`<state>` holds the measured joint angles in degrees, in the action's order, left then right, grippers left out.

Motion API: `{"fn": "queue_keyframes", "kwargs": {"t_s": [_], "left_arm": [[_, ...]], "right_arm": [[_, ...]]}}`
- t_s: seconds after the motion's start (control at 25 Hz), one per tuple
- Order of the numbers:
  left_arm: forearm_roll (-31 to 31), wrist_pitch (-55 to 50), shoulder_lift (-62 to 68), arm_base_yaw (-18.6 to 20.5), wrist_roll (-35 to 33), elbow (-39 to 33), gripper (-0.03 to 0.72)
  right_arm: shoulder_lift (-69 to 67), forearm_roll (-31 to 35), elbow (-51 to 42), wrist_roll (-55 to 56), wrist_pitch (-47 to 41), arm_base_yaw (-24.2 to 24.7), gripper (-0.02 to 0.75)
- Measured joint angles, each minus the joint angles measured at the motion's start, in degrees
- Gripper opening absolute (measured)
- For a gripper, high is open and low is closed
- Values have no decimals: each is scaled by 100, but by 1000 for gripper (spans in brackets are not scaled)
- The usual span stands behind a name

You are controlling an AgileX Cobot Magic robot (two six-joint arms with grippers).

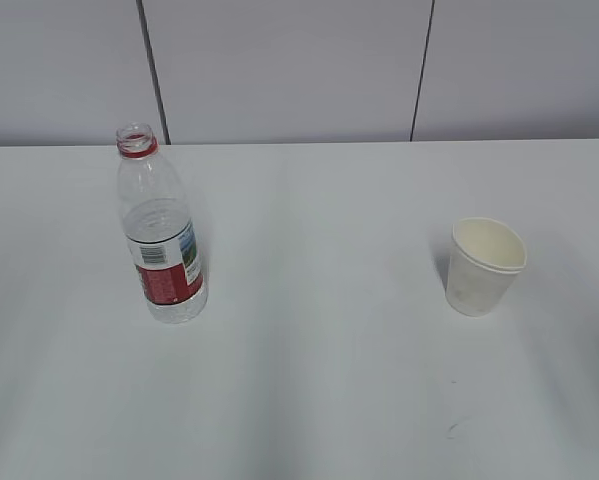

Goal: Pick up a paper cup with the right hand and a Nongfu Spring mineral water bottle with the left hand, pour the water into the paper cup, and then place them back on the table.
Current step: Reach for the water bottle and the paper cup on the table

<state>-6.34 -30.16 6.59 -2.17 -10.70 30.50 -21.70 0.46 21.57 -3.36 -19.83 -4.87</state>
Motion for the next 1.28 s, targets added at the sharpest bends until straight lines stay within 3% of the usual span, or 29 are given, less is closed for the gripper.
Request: {"fn": "queue_keyframes", "kwargs": {"t_s": [0.28, 0.56, 0.76, 1.08, 1.28], "left_arm": [[-541, 1944, 1173, 0, -298, -376, 239], [-1140, 3444, 2108, -46, -308, -1464, 239], [-1201, 4681, 2739, -465, -216, -2157, 239], [-1048, 6079, 3730, -1410, -1, -2649, 239], [-394, 6901, 4376, -1562, 366, -2960, 239]], "right_arm": [[-4, 214, -109, 0, 117, 0, 587], [-4, 250, -109, 0, 121, 0, 587], [-13, 250, -109, 0, 121, 0, 587], [-13, 252, -109, 0, 130, 0, 587], [-13, 252, -174, 0, 146, 0, 587]]}}
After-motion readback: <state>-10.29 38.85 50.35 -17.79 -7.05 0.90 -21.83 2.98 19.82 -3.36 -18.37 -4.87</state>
